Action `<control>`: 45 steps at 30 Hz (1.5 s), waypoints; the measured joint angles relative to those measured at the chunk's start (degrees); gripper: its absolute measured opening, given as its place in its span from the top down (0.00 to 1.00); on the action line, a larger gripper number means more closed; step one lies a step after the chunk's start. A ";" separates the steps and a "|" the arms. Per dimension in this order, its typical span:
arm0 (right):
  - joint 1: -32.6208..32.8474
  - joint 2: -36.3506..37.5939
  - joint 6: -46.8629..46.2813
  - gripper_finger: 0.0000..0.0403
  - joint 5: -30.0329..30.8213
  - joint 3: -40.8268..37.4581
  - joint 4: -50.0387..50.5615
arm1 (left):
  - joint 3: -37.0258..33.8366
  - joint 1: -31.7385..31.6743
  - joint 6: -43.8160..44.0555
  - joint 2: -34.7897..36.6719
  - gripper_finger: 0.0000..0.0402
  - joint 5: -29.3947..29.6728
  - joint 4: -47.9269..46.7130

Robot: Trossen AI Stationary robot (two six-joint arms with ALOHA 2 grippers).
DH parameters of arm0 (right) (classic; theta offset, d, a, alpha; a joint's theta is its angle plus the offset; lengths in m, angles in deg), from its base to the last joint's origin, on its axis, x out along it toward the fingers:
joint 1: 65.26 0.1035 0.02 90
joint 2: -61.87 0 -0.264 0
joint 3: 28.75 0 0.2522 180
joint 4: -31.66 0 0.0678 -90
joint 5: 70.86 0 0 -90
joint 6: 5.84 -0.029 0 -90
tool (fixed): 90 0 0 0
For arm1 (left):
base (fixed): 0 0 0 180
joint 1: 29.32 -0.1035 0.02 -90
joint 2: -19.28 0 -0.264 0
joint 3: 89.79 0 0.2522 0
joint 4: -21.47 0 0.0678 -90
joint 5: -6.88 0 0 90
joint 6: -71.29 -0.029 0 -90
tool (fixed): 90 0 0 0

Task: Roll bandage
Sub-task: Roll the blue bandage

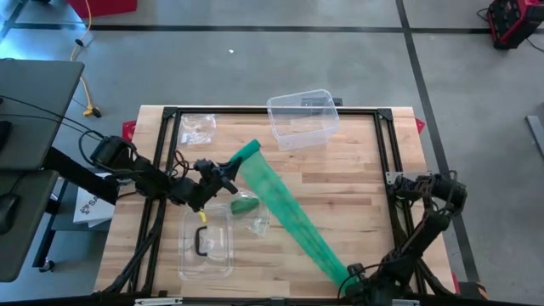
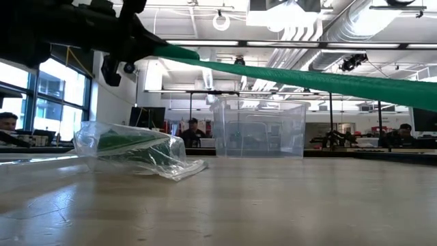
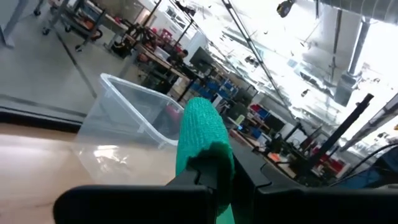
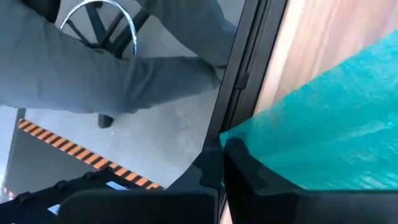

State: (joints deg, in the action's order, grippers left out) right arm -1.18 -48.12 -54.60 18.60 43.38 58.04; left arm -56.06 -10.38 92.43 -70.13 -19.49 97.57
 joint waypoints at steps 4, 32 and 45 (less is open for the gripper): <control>2.06 -0.21 -1.23 1.00 1.17 0.11 -0.88 | -0.09 -0.11 -4.69 2.40 0.98 0.29 0.02; -5.82 3.47 12.12 1.00 -16.81 1.18 4.65 | 16.90 4.25 -4.66 -15.85 0.99 -5.31 -23.92; -12.40 29.65 9.32 1.00 8.36 1.27 38.17 | 28.69 0.14 9.42 -29.89 0.99 -23.08 -41.90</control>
State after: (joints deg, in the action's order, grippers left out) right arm -13.58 -18.47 -45.27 26.96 44.64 96.21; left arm -27.38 -10.24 101.85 -100.02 -42.57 55.68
